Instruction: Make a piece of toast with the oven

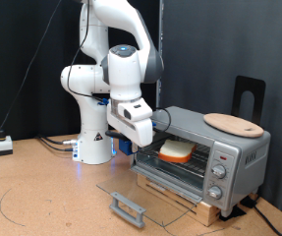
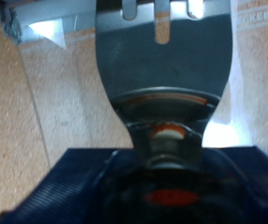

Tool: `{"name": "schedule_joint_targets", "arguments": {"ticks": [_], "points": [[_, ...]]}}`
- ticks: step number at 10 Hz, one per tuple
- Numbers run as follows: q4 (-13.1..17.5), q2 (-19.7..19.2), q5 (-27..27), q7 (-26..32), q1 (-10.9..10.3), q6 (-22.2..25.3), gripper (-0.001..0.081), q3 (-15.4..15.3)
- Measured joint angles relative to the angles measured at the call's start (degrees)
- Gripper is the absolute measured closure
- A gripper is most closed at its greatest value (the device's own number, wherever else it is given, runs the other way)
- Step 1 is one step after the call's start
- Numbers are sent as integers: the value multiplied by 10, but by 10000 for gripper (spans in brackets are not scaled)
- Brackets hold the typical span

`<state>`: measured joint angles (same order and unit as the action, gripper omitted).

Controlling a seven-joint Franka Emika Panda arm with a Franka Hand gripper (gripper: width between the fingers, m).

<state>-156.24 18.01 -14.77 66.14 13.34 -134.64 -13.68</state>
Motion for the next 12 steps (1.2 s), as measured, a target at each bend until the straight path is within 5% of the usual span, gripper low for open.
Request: {"name": "schedule_joint_targets", "arguments": {"ticks": [5,12], "points": [[3,5,-27,-10,-10,9,393,-9],[58,32,-27,35,35,86,393,82]]}}
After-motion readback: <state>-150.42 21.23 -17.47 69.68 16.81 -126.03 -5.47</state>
